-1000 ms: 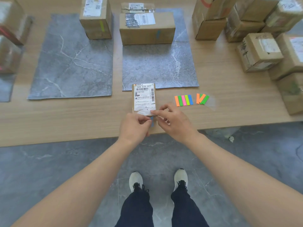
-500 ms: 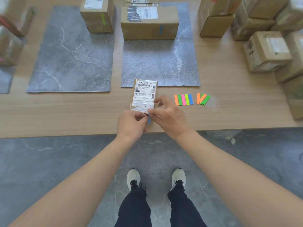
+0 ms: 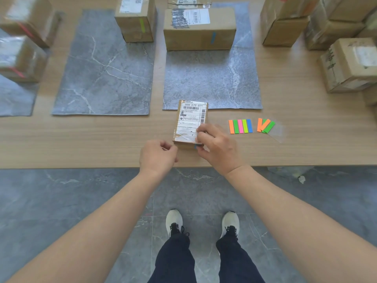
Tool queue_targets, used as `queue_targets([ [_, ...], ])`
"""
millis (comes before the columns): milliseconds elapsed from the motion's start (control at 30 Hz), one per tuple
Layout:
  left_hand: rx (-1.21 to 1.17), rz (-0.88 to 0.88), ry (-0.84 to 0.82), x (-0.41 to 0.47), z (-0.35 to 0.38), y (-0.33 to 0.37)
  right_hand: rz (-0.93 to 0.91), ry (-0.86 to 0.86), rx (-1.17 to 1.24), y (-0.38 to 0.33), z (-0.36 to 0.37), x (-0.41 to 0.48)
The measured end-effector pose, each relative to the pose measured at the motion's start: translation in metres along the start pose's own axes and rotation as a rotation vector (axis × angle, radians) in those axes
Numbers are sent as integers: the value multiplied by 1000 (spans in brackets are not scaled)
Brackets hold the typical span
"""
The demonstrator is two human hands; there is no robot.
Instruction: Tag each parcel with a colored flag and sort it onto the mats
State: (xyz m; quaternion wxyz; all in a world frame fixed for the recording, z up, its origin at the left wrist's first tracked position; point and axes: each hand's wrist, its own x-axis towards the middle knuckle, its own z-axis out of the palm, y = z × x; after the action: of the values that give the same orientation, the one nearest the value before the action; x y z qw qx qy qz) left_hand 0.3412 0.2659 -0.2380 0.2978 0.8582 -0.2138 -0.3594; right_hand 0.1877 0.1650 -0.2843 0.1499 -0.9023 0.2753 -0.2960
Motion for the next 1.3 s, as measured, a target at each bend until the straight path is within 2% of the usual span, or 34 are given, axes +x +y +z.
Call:
queue_targets([
  [200,-161,-37,60,13,-15,5,68,-15,-96,-5,5,-3],
  [300,-274,-48,-6,13,-12,18,144,-52,37,-11,0,-3],
  [367,-354,-53,-71,11,-10,29,358,10,195,-19,-5,1],
  [433,-395,-70,-116,11,-9,34,732,35,397,-27,-12,10],
  [500,-428,-90,-155,12,-9,37,1069,-76,580,-32,-16,20],
  [533,-453,-95,-172,12,-9,39,1141,-132,637,-33,-16,23],
  [700,-521,-67,-244,11,-14,50,1162,-115,734,-48,-15,33],
  [933,-523,3,-300,9,-41,67,1185,-24,684,-65,-24,58],
  [1300,-580,67,-305,13,-105,122,1105,48,678,-91,-61,128],
])
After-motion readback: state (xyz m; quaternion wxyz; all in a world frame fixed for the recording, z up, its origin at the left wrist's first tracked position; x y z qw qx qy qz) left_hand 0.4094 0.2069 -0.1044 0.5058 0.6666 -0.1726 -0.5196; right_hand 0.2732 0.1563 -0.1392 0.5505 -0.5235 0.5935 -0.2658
